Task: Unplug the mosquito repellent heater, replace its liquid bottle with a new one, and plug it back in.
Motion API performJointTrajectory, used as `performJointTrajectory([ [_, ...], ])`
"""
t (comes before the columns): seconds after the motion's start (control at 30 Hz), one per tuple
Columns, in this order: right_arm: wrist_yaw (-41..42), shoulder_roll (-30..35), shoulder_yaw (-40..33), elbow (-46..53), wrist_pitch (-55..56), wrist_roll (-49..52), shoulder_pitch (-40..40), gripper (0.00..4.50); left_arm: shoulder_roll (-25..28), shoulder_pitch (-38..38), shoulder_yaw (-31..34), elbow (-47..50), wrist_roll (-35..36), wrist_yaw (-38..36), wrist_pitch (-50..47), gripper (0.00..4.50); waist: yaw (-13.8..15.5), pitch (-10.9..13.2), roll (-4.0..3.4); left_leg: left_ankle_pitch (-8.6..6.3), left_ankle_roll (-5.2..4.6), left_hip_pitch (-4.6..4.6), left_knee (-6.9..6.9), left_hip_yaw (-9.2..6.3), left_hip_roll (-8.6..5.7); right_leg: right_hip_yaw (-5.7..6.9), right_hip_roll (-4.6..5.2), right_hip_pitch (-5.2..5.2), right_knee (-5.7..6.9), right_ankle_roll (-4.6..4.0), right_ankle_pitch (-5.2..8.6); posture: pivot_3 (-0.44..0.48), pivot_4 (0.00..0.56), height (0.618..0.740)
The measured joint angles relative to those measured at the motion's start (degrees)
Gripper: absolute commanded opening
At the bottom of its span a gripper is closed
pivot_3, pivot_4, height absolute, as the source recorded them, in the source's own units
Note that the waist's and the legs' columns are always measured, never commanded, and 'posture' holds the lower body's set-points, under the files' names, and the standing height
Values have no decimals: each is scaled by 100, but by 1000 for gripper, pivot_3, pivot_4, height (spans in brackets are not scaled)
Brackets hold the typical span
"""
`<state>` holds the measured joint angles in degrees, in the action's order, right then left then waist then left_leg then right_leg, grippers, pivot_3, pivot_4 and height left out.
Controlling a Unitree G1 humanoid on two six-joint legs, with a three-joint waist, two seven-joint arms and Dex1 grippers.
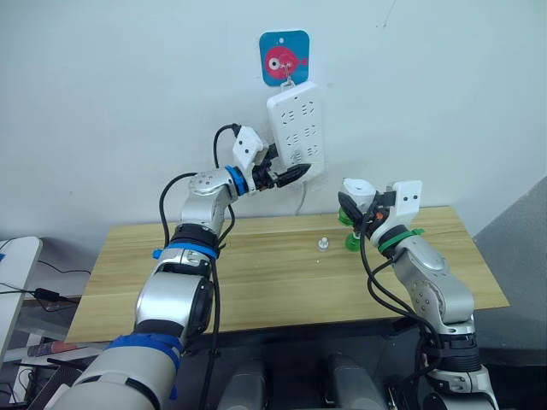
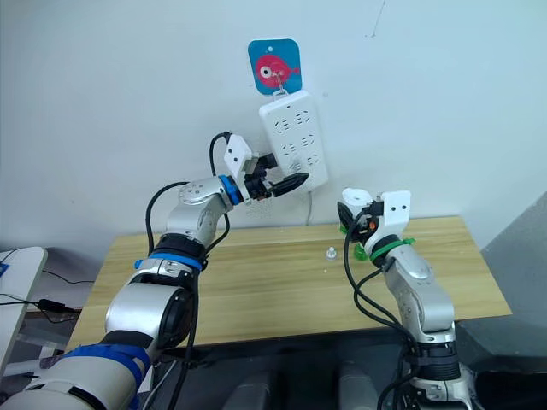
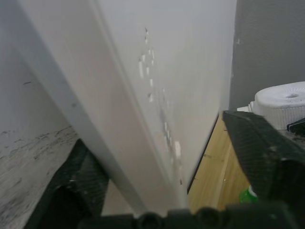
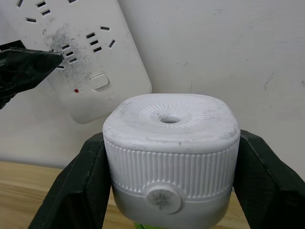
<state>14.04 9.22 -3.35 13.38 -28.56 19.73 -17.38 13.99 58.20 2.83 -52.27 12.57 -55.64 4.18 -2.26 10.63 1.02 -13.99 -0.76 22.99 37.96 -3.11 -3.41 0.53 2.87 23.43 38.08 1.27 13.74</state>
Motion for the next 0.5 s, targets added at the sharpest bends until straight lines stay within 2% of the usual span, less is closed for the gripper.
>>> performJointTrajectory([
  [0.13, 99, 79, 17, 2, -18, 12, -21, 3087, 16, 0, 133, 2, 152, -149, -316, 1812, -1, 0, 0, -1, -1, 1, 1, 4, -3, -3, 2, 0, -3, 0, 0, -111, 127, 740],
  [0.2, 120, 107, 21, 24, -101, 36, -32, 3087, 37, -4, 212, 20, 282, -228, -545, 1360, -4, 0, 0, -1, -1, 1, 0, 4, -2, -2, 1, 1, -3, 0, 0, -111, 127, 740],
  [0.5, 192, 76, 158, 448, -838, 417, -737, 3087, 101, -37, 290, 274, 431, -378, -1193, 1343, -9, 0, 0, 0, 0, 1, 0, 2, -1, -2, 2, 4, -1, 0, 0, -108, 123, 740],
])
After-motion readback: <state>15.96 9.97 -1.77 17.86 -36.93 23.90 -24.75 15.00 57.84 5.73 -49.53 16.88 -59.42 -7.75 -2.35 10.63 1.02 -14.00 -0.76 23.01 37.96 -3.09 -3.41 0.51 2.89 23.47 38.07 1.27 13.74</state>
